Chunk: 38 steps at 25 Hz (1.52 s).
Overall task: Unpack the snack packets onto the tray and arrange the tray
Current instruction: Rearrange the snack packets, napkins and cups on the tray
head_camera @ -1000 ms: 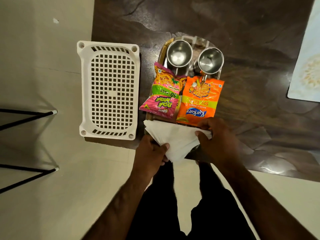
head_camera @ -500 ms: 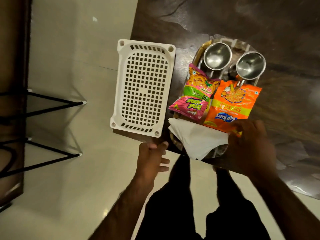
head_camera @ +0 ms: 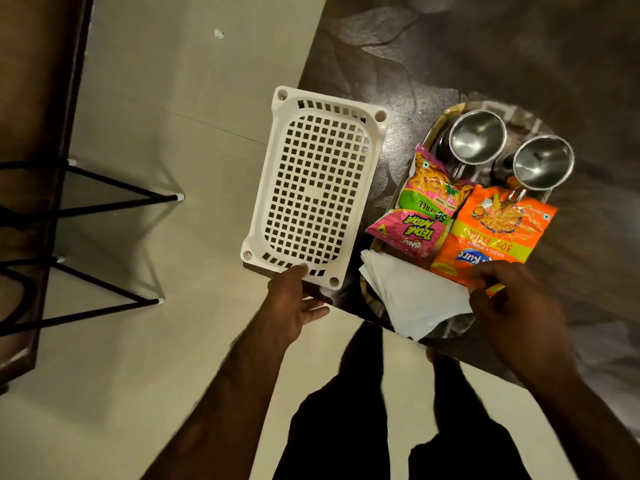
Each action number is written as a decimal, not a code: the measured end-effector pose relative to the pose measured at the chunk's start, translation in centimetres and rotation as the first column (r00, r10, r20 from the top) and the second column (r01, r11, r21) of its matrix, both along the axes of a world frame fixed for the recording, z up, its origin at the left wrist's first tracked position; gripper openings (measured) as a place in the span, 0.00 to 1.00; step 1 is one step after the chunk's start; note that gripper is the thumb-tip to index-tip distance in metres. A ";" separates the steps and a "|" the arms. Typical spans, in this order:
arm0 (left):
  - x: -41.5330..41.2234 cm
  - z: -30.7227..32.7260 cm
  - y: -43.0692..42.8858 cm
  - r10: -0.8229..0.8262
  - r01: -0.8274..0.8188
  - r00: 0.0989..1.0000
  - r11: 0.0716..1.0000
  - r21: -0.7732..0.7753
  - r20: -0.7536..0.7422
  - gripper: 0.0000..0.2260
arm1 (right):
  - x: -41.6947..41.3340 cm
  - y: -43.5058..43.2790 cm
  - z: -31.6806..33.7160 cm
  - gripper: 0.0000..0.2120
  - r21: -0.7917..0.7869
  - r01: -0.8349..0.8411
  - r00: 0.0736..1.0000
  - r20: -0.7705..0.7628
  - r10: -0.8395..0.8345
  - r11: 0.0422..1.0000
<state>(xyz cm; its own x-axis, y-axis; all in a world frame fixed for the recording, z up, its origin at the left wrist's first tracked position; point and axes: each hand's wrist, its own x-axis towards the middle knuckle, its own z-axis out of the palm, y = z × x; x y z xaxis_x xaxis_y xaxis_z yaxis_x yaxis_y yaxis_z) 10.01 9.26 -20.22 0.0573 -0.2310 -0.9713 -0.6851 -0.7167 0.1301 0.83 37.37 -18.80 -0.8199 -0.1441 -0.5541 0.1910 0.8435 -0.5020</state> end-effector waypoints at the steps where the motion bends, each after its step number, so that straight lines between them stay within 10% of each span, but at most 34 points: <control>1: 0.2 -0.1 0.0 0.001 -0.001 1.000 1.000 0.000 0.004 0.16 | -0.1 0.0 0.0 0.12 -0.011 0.002 1.000 -0.003 -0.002 1.000; 20: 4.8 2.4 4.8 -0.163 0.152 0.985 0.975 0.159 0.061 0.14 | -9.4 2.2 1.4 0.10 -0.119 0.334 0.927 -0.140 -0.349 0.935; 26: 3.0 1.1 10.6 -0.142 0.159 0.985 0.964 0.213 -0.096 0.21 | -20.3 -2.7 0.6 0.16 -0.056 0.003 0.963 -0.269 -0.018 0.998; 33: 1.6 0.1 12.8 -0.100 0.116 0.992 0.966 0.229 -0.081 0.21 | -22.0 -8.1 -1.7 0.26 0.155 -0.233 0.969 -0.052 0.243 0.960; 38: 1.4 0.1 13.7 0.007 0.020 0.993 0.970 0.241 -0.114 0.07 | -22.4 -8.2 -2.0 0.31 0.194 -0.294 0.955 0.018 0.296 0.936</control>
<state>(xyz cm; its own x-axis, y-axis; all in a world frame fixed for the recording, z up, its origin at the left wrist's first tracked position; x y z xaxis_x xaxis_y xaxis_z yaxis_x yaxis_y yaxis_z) 11.40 22.93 -20.16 -0.0572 0.0115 -0.9983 -0.6806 -0.7320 0.0305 -21.59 29.20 -20.82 -0.7629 -0.2718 -0.5866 -0.0857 0.9419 -0.3249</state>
